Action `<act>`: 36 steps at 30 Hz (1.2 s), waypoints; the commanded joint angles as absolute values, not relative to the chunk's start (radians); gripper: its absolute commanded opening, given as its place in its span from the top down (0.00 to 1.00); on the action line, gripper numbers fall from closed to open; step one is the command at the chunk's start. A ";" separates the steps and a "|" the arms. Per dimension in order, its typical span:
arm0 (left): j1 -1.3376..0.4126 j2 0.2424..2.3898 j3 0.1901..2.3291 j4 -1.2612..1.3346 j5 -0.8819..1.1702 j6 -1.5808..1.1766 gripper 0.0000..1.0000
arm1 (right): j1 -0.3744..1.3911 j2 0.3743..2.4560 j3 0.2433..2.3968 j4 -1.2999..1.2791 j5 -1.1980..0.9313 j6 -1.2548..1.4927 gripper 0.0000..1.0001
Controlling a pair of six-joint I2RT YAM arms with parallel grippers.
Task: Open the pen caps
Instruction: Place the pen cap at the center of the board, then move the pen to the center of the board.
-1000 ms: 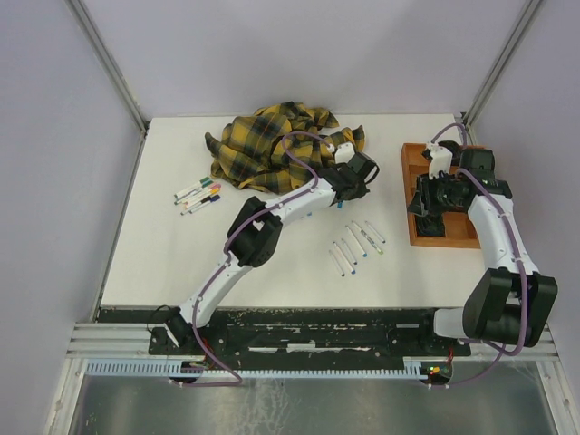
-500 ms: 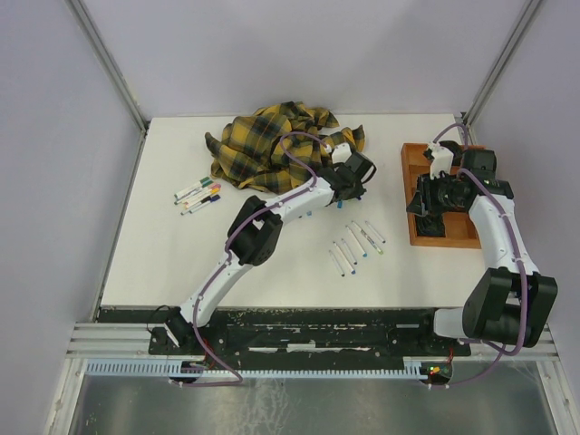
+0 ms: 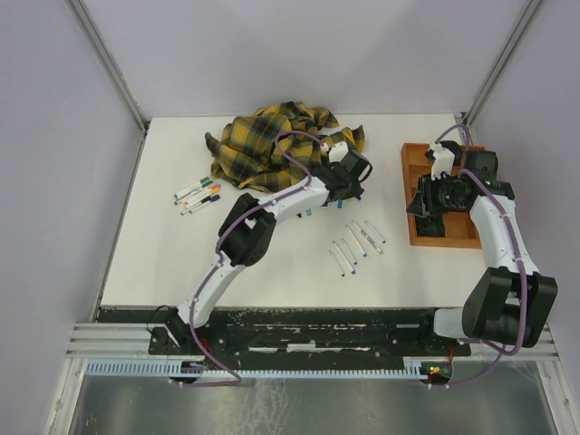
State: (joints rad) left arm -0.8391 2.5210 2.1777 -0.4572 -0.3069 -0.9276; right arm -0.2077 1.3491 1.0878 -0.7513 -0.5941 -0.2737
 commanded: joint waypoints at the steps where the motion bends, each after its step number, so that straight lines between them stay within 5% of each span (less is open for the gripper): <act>1: -0.837 2.245 2.016 -0.255 -0.311 -0.810 0.67 | -0.216 1.326 1.091 -0.747 -0.630 -0.278 0.58; 13: -0.768 1.688 1.176 0.302 -0.190 -0.306 0.66 | -0.220 1.316 1.089 -0.764 -0.677 -0.309 0.58; 22: -0.539 1.535 0.969 0.138 -0.220 -0.263 0.59 | -0.220 1.329 1.088 -0.769 -0.689 -0.314 0.58; 36: -0.153 1.467 0.737 0.233 -0.166 -0.385 0.38 | -0.219 1.346 1.088 -0.772 -0.695 -0.319 0.57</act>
State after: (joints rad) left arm -0.2413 1.5063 0.7647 0.1410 -0.1963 -0.3241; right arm -0.2161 1.3491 1.0855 -0.7818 -0.6601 -0.3038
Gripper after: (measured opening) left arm 0.608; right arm 0.423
